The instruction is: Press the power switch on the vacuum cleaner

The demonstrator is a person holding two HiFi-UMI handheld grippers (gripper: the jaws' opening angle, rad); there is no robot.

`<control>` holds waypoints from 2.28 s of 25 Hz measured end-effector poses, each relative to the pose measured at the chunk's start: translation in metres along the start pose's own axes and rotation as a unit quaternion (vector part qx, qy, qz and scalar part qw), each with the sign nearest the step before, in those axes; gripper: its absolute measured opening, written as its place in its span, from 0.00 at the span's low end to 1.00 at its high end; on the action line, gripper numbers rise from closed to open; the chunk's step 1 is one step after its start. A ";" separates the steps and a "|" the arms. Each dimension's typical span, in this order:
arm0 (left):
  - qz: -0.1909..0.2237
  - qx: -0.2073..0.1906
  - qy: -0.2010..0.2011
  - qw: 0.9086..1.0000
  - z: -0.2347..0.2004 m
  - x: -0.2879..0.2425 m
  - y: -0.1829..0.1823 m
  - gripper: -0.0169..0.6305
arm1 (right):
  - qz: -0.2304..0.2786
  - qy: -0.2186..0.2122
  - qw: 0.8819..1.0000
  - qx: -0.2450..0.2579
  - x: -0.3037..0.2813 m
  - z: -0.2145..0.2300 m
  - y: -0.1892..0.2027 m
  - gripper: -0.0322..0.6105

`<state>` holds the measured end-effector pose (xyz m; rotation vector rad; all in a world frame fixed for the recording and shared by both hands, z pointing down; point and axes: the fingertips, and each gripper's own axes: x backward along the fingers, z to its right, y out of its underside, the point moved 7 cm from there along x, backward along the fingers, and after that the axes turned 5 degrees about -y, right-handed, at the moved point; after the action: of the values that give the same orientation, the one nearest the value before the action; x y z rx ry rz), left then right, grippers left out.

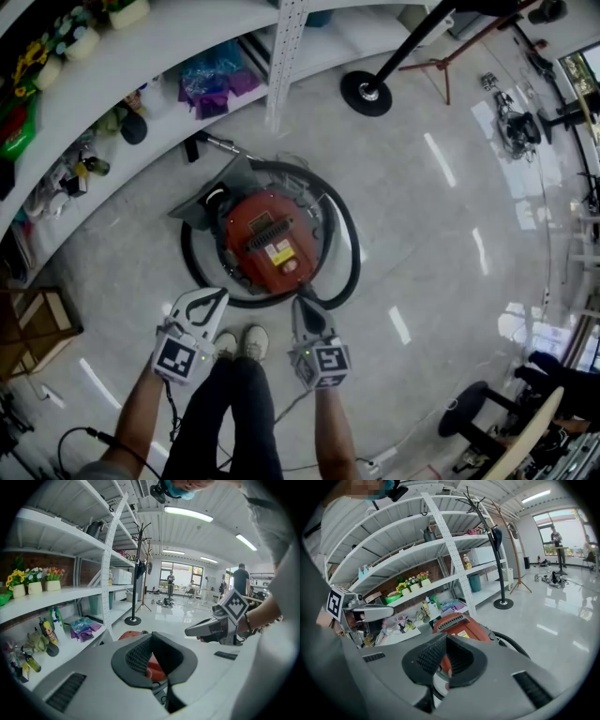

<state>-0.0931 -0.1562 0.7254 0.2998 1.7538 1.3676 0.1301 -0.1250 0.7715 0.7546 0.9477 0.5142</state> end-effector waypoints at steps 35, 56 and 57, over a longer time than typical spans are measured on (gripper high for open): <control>-0.012 0.007 0.008 1.000 0.006 0.007 0.010 0.04 | -0.049 0.007 0.999 -0.003 -0.086 0.034 0.039 0.07; -0.014 0.012 0.013 1.000 0.002 0.000 0.013 0.04 | -0.067 0.015 0.998 0.008 -0.093 0.034 0.043 0.07; -0.011 0.016 0.012 1.000 0.002 -0.001 0.013 0.04 | -0.067 0.015 0.998 0.008 -0.094 0.033 0.043 0.07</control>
<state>-0.0955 -0.1507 0.7369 0.2813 1.7952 1.3341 0.1095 -0.1736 0.8658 0.6941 1.0239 0.4024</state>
